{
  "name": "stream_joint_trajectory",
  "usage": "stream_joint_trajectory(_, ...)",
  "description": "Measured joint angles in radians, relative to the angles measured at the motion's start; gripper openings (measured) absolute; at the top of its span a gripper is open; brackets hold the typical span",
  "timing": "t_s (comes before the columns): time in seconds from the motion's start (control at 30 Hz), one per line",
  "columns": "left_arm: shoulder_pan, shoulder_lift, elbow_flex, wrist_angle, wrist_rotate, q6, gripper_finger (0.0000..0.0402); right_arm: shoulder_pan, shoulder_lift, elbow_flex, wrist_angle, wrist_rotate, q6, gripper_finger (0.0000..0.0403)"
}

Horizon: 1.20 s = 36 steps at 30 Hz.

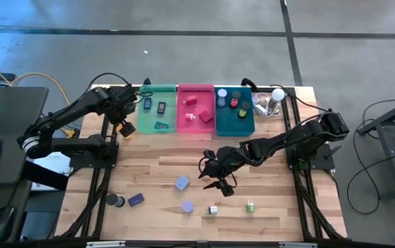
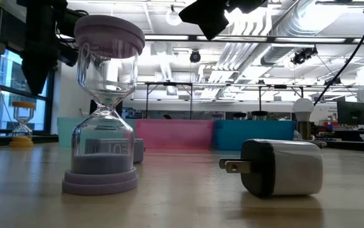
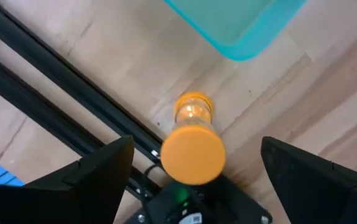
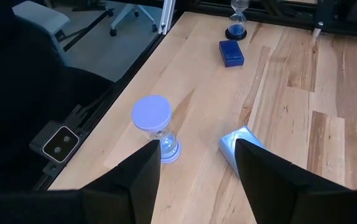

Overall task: Pick & Place Office items
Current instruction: Put the yellow hourglass into the dark blue bin

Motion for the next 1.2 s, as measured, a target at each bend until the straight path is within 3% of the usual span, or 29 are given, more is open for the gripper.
stream_joint_trajectory(0.3,0.000,0.001,0.000,-0.049,-0.013,0.091,0.0344,0.000,0.000,0.000,-0.001,0.000,0.000,0.0195)
stream_joint_trajectory(1.2,0.000,0.002,-0.047,-0.034,0.010,0.092,0.0344,0.002,0.000,0.000,0.020,0.000,0.048,0.0195)
